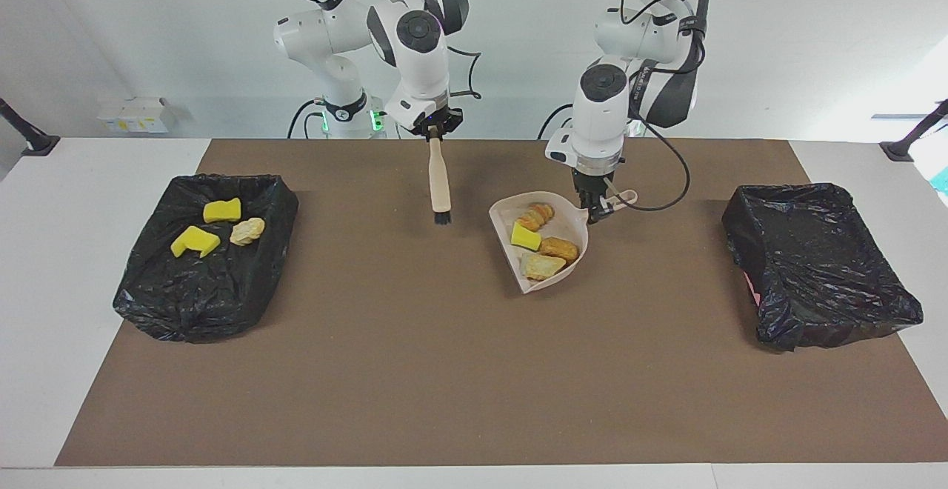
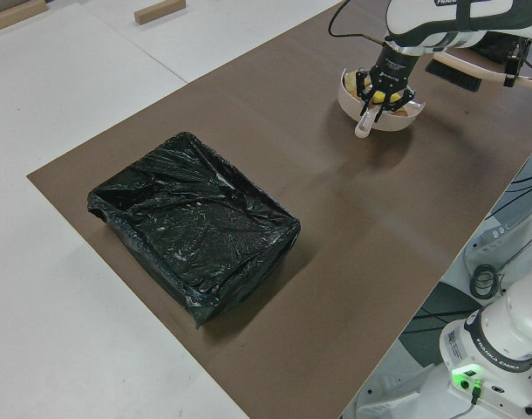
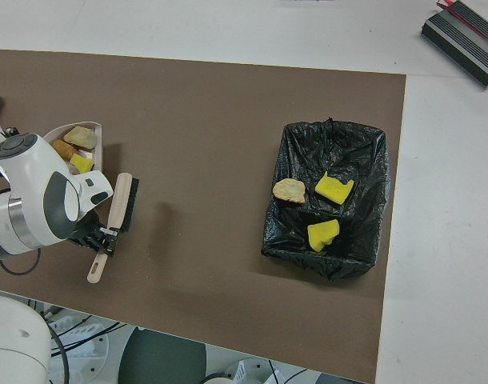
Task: Sweep and dump trash in bin
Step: 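Carry the loaded dustpan with the left gripper to the farther trash bag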
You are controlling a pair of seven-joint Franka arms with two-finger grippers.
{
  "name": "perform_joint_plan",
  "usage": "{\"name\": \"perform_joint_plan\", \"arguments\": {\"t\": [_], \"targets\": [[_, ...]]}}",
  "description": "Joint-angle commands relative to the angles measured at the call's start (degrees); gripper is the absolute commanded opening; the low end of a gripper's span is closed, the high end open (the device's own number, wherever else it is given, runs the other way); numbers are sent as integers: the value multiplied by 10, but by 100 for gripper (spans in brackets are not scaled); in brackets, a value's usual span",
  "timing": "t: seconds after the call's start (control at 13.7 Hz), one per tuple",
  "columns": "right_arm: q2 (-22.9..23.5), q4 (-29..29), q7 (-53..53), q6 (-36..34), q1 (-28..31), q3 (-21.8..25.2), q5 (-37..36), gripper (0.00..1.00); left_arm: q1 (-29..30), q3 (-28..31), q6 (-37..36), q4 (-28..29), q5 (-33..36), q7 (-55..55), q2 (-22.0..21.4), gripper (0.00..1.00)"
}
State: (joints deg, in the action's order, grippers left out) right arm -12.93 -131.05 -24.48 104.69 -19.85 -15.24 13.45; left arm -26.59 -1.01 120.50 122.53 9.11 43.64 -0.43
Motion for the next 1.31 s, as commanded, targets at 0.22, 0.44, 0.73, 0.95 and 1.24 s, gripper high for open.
{"name": "perform_joint_plan", "arguments": {"t": [0.22, 0.44, 0.73, 0.95, 1.24], "targets": [[59, 8, -53, 94, -76, -4, -5, 0, 127, -5, -51, -81, 10, 149, -13, 0], [123, 16, -131, 163, -138, -3, -11, 0, 210, -5, -54, -105, 10, 225, -10, 0], [163, 27, -175, 202, -162, -3, -12, 0, 303, -5, -39, -112, 11, 272, -6, 0], [157, 41, -181, 186, -160, -2, -15, 100, 369, -5, 10, -111, 10, 307, -3, 0], [140, 101, -170, 75, -137, 6, -29, 100, 485, -5, 76, -175, 12, 415, 56, 0]]}}
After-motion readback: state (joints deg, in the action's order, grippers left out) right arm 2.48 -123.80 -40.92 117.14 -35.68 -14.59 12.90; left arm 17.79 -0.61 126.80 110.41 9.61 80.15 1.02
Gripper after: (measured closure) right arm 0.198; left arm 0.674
